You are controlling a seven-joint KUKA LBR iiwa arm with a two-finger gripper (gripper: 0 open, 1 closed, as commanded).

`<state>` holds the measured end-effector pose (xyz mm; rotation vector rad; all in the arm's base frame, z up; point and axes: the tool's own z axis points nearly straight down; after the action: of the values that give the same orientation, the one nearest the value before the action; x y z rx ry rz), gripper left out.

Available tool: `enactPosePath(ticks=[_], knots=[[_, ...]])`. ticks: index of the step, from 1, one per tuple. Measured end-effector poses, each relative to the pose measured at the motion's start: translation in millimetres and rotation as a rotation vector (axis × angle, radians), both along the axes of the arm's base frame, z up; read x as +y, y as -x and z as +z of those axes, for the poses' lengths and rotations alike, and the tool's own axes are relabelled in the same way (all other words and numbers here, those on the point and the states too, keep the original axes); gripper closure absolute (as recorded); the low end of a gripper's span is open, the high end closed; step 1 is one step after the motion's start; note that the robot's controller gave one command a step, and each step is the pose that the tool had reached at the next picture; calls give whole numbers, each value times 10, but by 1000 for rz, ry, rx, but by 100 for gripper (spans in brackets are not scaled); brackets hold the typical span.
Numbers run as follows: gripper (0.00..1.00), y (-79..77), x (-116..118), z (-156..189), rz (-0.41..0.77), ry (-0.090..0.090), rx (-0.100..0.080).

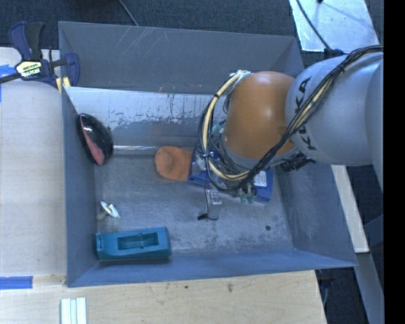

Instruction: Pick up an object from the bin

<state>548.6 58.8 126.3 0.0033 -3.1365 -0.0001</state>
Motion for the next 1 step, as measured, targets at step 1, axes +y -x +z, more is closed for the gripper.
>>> enactPosePath(ticks=[1], knots=[[0, -17, -2, 47, -1, -1, -8]])
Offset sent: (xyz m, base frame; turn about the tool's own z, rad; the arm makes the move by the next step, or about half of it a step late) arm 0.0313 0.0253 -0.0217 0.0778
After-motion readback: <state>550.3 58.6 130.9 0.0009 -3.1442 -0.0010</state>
